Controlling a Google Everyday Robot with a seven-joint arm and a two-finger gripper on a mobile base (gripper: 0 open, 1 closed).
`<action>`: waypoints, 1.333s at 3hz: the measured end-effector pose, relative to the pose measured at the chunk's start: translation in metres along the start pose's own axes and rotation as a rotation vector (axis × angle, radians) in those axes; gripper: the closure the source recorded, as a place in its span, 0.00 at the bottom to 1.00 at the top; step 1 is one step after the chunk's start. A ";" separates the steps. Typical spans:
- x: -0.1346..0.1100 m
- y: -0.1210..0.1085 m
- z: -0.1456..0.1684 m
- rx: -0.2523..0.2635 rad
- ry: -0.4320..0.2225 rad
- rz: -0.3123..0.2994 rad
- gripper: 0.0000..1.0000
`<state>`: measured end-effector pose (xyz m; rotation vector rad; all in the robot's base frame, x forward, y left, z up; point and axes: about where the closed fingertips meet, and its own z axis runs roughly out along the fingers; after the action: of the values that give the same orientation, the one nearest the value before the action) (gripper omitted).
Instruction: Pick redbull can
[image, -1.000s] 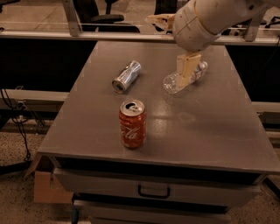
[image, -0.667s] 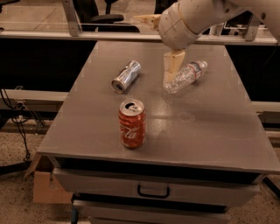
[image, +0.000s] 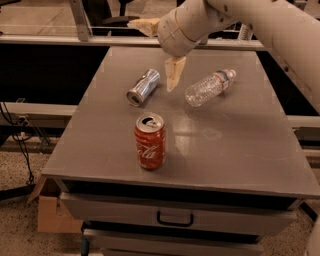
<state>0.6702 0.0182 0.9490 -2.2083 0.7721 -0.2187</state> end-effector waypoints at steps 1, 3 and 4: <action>0.004 -0.013 0.027 0.006 0.016 -0.035 0.00; 0.018 0.001 0.074 -0.052 0.020 -0.080 0.00; 0.024 0.011 0.086 -0.080 0.020 -0.085 0.00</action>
Offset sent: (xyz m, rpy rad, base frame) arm 0.0465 0.0419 -0.0415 -0.0773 -0.0581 0.0472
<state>0.7177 0.0512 0.8795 -2.3201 0.7094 -0.2568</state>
